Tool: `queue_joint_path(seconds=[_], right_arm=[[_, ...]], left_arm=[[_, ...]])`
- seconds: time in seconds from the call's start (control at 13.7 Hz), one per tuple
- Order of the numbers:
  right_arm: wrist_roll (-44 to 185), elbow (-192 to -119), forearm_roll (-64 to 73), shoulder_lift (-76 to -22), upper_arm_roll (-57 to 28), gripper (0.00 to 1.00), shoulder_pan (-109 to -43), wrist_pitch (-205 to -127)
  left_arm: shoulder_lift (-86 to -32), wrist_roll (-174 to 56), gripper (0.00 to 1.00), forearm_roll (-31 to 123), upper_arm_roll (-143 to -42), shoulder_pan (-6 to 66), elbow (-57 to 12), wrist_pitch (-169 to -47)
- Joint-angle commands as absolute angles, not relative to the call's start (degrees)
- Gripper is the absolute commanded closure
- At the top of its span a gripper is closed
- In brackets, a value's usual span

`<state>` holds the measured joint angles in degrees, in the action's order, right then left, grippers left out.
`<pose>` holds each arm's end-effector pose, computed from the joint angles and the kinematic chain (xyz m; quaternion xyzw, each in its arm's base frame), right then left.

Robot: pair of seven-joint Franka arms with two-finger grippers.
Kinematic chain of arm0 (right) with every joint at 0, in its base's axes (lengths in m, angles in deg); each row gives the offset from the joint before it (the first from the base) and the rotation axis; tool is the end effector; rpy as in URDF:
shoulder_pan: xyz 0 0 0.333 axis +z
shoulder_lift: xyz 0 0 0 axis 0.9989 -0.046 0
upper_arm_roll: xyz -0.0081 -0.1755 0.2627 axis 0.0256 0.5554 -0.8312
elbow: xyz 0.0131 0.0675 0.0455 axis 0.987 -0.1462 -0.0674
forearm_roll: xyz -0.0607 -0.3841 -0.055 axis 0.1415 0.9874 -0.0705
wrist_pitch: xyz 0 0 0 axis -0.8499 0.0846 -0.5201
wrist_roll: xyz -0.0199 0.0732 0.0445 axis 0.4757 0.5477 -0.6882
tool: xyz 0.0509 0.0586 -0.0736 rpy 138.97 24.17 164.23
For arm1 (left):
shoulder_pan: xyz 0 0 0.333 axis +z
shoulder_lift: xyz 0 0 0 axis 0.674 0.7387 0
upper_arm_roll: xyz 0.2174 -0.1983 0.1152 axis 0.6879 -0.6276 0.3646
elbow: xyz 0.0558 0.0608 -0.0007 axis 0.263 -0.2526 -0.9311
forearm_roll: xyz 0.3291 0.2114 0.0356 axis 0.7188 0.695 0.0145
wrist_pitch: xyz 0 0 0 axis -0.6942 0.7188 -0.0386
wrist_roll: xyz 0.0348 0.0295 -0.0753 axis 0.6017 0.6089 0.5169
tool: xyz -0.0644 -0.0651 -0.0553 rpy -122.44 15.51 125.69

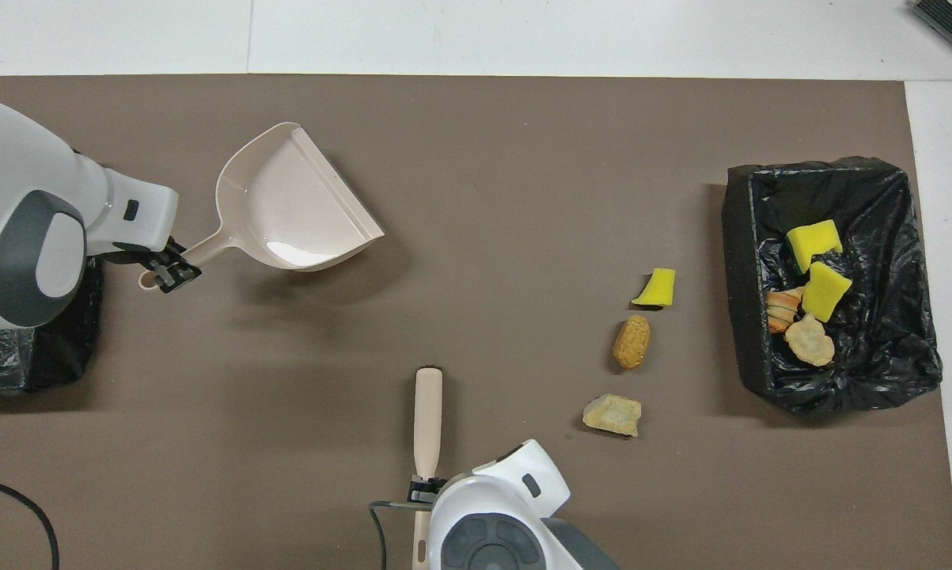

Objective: Sweep and dump trash in bin

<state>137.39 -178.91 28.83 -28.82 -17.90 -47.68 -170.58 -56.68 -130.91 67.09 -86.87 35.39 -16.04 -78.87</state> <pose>0.3210 0.4008 0.4165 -0.9941 0.1013 0.0326 0.0228 0.6059 -0.0528 0.4277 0.8668 -0.4960 -0.0288 0.0427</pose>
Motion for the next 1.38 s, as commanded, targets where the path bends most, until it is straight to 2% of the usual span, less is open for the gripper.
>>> queue_joint_path(seconds=[0.0,0.15,0.51,0.66,0.87,0.95,1.17,1.31], right_arm=[[139.4,-177.5,29.2,-35.5,-17.3,0.1,-44.3,-175.8],[139.6,-177.6,30.0,-38.2,-17.3,0.12,-42.2,-178.0],[139.5,-178.1,30.1,-37.6,-17.3,0.17,-40.4,-177.6],[138.9,-178.2,30.1,-37.6,-17.3,0.33,-40.3,-177.4],[138.6,-178.6,30.1,-37.5,-17.3,0.41,-39.8,-177.3],[138.7,-179.0,30.1,-37.6,-17.3,0.47,-38.8,-177.8],[139.3,-178.9,30.1,-37.8,-17.3,0.97,-38.6,-177.8],[139.4,-178.8,30.2,-38.1,-17.2,1.0,-38.8,-177.9]], left_arm=[[-58.7,-140.4,1.0,70.3,-86.7,37.8,-17.8,-77.9],[-60.0,-147.0,1.0,74.7,-86.7,38.1,-20.5,-79.1],[-61.6,-152.4,1.0,74.9,-86.7,38.2,-25.5,-82.4],[-61.5,-154.4,1.0,74.9,-86.7,38.1,-25.3,-82.4],[-61.7,-154.5,1.0,74.9,-86.8,38.2,-25.8,-82.5],[-61.7,-154.0,1.0,74.8,-86.8,38.4,-26.4,-82.8],[-61.8,-153.0,1.0,74.3,-86.8,38.9,-27.9,-83.3],[-61.7,-152.3,1.0,74.0,-86.8,39.1,-28.5,-84.1]])
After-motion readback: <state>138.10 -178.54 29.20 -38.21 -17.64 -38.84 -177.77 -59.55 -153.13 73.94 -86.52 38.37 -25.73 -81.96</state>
